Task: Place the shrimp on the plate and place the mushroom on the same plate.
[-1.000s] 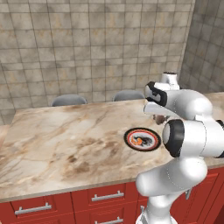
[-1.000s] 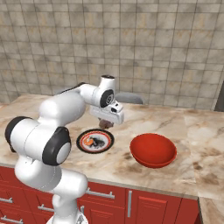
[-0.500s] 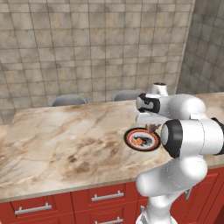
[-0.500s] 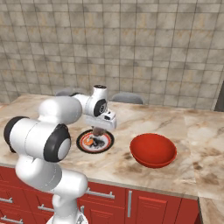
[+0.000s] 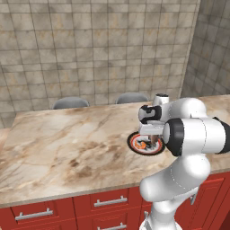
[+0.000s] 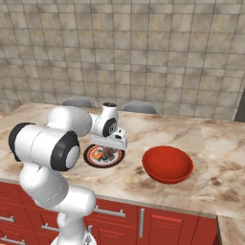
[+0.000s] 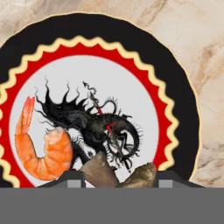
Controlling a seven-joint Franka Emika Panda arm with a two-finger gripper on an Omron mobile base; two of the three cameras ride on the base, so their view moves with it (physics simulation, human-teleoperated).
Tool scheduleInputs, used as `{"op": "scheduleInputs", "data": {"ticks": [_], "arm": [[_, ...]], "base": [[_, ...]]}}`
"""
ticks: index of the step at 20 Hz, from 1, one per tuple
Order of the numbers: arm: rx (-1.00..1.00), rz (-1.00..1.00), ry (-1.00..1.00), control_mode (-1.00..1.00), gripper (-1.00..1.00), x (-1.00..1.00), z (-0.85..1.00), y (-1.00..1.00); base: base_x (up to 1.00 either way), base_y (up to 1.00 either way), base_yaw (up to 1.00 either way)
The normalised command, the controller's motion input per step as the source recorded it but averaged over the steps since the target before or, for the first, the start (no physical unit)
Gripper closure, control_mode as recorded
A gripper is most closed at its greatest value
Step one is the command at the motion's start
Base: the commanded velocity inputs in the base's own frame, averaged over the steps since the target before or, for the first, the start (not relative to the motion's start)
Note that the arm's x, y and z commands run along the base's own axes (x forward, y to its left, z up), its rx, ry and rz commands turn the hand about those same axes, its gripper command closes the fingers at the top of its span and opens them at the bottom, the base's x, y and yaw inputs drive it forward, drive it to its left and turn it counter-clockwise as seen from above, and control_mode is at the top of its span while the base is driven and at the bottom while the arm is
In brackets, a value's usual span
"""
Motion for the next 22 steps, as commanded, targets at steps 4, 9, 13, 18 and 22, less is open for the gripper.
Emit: {"op": "scheduleInputs", "data": {"ticks": [4,9,13,18,22], "arm": [[0.0,0.03,0.0,-1.0,1.0,0.12,-0.29,0.0],[0.0,0.03,0.0,-1.0,1.0,0.16,-0.24,0.0],[0.0,0.02,0.0,-1.0,-1.0,0.19,-0.14,0.0],[0.0,0.0,0.0,-1.0,-1.0,0.0,0.0,0.0],[0.0,0.0,0.0,-1.0,-1.0,0.0,0.0,0.0]], "base": [[0.0,0.0,0.0],[0.0,0.0,0.0],[0.0,0.0,0.0],[0.0,0.0,0.0],[0.0,0.0,0.0]]}}
